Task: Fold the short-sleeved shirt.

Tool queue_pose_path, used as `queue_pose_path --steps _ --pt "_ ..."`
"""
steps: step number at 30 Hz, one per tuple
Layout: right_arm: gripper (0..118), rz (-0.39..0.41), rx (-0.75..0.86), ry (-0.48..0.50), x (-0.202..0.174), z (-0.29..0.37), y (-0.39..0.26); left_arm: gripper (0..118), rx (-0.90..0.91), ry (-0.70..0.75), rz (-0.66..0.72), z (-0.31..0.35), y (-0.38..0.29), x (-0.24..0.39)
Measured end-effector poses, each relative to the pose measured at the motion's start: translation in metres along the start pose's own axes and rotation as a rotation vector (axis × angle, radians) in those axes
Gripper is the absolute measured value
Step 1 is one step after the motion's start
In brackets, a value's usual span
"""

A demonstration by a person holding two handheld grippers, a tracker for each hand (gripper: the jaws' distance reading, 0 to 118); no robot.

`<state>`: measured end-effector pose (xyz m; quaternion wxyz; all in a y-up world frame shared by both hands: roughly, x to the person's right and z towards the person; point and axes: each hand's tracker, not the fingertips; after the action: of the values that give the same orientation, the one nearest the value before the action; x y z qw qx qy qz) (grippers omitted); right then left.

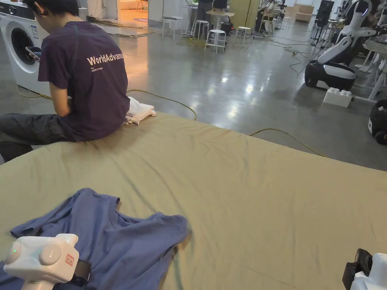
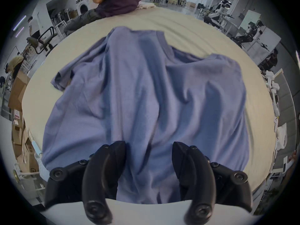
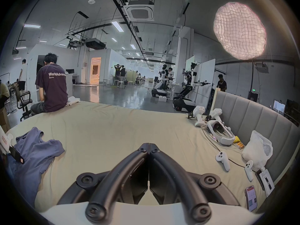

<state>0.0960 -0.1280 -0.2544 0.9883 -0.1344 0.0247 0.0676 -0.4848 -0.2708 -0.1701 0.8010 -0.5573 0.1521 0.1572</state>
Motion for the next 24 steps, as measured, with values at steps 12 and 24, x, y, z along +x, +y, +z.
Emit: queue_pose_path --steps 12,24 --pt "0 -0.010 0.042 0.011 0.002 0.008 -0.001 5 0.090 0.034 -0.041 0.006 -0.010 0.012" --pt "0 -0.046 0.095 -0.003 0.014 0.019 0.008 4 0.439 -0.117 0.017 0.101 -0.012 0.038"
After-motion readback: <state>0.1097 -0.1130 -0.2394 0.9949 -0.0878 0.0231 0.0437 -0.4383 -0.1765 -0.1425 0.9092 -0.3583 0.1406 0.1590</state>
